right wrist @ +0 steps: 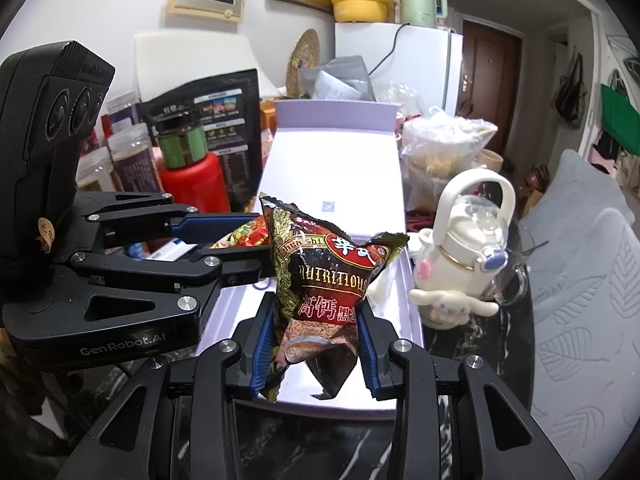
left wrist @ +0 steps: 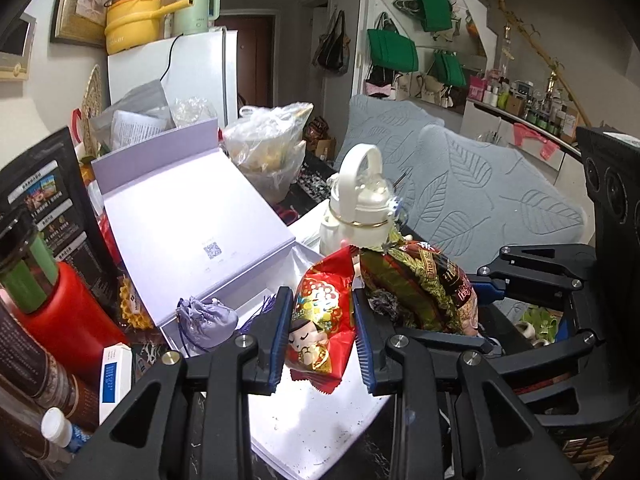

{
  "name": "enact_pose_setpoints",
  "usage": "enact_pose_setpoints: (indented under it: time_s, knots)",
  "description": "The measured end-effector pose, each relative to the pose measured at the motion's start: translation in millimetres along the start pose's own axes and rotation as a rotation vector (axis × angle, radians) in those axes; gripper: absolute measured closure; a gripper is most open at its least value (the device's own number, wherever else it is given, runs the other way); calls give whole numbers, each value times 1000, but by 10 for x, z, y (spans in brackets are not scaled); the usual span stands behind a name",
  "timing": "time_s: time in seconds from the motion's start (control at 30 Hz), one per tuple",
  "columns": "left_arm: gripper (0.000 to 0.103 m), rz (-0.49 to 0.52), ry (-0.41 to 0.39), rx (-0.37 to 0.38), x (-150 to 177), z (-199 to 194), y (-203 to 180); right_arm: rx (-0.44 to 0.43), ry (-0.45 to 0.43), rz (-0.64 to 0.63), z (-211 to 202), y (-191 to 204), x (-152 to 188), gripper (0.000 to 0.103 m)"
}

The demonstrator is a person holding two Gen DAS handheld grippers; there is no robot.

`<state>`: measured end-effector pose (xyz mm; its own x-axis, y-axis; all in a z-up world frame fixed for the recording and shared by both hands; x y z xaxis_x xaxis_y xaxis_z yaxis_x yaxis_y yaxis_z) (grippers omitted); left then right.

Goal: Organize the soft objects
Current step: 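Lower the brown snack bag with the right tool into the box while the left tool lowers the red packet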

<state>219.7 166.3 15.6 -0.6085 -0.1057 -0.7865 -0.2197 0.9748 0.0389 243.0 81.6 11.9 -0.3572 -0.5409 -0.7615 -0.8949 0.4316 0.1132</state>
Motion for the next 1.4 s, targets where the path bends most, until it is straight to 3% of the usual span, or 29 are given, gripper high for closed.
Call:
enact_pose_setpoints:
  time_s: [0.4, 0.8, 1.4]
  knots:
    - [74, -31, 67, 8, 130, 444, 98, -3, 54, 23, 383, -255, 88, 67]
    - [74, -48, 164, -45, 394, 855, 248, 36, 134, 60, 728, -492, 270, 67]
    - [74, -23, 305, -75, 757, 1125, 236, 32, 215, 100, 982, -613, 473, 67]
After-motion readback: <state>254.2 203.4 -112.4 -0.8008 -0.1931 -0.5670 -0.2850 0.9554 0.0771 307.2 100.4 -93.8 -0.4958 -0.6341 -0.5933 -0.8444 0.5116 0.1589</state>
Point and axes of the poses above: each gripper's, at about its wrist camera, not at the fingertips, and z roughly the way its jaws point, y to its left, x to its underside, the point moved 6 cm from there along z, roughly the way its jaws point, and after that the axes turned 10 degrees about -x, right-handed, at the moved point
